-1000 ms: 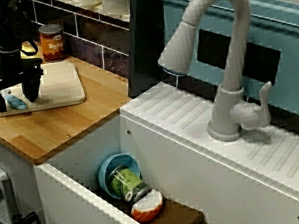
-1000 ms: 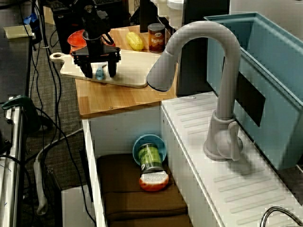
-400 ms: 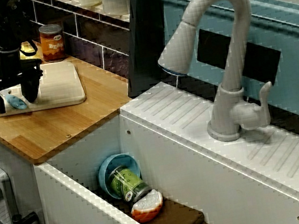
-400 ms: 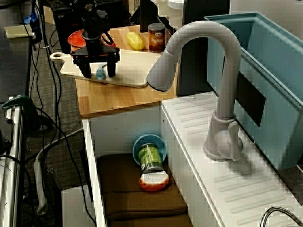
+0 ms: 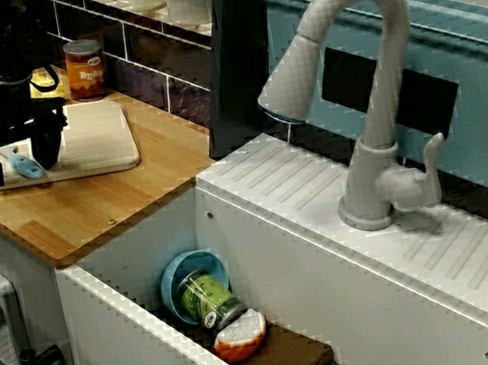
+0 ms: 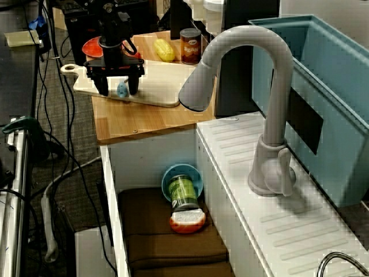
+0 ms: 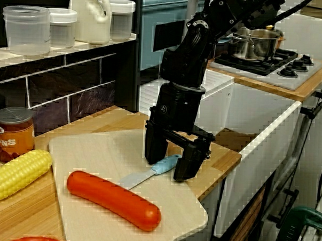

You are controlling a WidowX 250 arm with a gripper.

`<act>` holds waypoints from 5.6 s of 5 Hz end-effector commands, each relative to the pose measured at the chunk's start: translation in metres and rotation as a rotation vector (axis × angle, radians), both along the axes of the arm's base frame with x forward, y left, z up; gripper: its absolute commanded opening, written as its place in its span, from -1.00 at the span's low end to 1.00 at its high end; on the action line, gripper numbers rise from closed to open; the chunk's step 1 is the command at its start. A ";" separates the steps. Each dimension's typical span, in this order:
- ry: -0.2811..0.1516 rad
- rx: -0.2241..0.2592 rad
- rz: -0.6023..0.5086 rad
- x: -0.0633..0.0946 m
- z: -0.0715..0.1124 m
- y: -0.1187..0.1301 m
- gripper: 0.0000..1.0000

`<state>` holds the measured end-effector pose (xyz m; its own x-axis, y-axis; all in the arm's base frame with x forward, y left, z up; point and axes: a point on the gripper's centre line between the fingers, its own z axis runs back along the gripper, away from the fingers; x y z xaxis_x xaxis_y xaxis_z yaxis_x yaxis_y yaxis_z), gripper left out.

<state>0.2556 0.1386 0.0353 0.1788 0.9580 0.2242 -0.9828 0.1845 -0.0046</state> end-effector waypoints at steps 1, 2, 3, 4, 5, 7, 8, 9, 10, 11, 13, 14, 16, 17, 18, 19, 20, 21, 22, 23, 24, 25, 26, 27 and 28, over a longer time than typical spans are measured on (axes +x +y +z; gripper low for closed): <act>-0.060 0.032 0.007 -0.004 0.017 0.002 1.00; -0.061 0.034 0.013 -0.003 0.016 0.001 1.00; -0.068 0.033 0.019 -0.003 0.016 0.002 -1.00; -0.072 0.031 0.019 -0.003 0.017 0.003 -1.00; -0.071 0.032 0.020 -0.002 0.016 0.003 -1.00; -0.070 0.022 0.018 -0.004 0.022 0.003 -1.00; -0.067 0.006 0.021 -0.001 0.030 0.001 -1.00; -0.064 -0.004 0.024 0.004 0.036 -0.002 -1.00; -0.052 -0.019 0.027 0.010 0.046 -0.006 -1.00; -0.048 -0.029 0.022 0.012 0.053 -0.009 -1.00; -0.017 -0.017 0.019 0.014 0.057 -0.011 -1.00; 0.008 -0.006 0.019 0.015 0.058 -0.012 -1.00; 0.157 0.089 0.008 0.024 0.060 -0.014 -1.00; 0.197 0.118 0.004 0.026 0.057 -0.013 -1.00; 0.241 0.149 0.008 0.026 0.055 -0.012 -1.00; 0.264 0.167 0.009 0.024 0.054 -0.012 -1.00; 0.320 0.216 0.019 0.026 0.051 -0.012 -1.00; 0.363 0.258 0.011 0.025 0.047 -0.011 -1.00; 0.374 0.291 -0.016 0.023 0.043 -0.010 -1.00; 0.392 0.310 -0.040 0.020 0.040 -0.010 -1.00; 0.407 0.333 -0.043 0.019 0.039 -0.009 -1.00; 0.416 0.345 -0.048 0.018 0.038 -0.008 -1.00; 0.442 0.356 -0.047 0.018 0.036 -0.006 -1.00; 0.462 0.367 -0.037 0.018 0.033 -0.002 -1.00; 0.484 0.376 -0.024 0.018 0.031 0.004 -1.00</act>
